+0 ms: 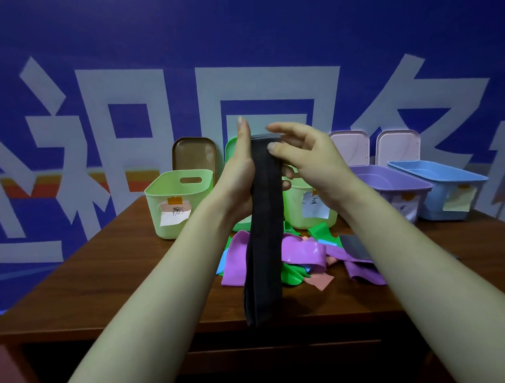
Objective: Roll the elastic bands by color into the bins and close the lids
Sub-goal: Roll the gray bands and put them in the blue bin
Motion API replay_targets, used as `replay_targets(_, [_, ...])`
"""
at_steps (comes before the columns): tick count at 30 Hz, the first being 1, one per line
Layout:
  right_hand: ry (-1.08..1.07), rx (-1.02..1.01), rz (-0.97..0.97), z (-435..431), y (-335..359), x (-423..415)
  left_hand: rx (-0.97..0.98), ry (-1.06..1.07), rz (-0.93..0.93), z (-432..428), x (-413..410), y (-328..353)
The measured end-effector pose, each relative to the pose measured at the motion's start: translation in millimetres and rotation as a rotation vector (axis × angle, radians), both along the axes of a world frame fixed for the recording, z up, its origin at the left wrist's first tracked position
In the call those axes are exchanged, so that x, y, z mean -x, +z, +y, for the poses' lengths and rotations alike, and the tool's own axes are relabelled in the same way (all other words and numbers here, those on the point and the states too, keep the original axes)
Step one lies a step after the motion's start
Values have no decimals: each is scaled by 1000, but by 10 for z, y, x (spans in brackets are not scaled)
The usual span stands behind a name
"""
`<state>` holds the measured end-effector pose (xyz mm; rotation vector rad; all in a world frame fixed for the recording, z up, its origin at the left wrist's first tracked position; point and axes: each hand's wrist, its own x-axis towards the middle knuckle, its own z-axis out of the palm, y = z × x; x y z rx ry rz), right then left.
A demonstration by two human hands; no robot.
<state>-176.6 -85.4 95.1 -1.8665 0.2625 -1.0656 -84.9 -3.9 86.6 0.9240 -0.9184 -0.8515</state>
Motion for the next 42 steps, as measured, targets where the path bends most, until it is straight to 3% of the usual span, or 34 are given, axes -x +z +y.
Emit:
replay_targets(8, [38,-64,-148,17,21,28,-3,-27,-61,-4,7,57])
replay_targets(12, [74,-60,-219,36,89,77,46,-38,-198,24,9,66])
replay_targets(19, [170,-162,-178,46,191,280,101,-194,-332,-47,28,-25])
replay_targets(26, [374,-398,-81,-395,-97,463,-5,-115,-286,-250,151,-179])
replay_targets(28, [304,-519,-91,-643,-251,517,6,-159,-198,-310,181,-222])
replay_targets(30, [30,-491,30,-902,-439,567,23,-209,-114,-358,188,-255])
replay_targets(33, [-330,-292,410,-1140,-731,650,29,-245,-37,-428,193,-297])
replay_targets(35, [-344,-250,561,-1224,-901,676,20,-265,36,-476,206,-327])
replay_targets(39, [-465,250,1056,-1357,-1086,666,3,-313,293,-562,197,-359])
replay_targets(42, [-519,509,1281,-1349,-1126,648,17,-325,387,-583,147,-399])
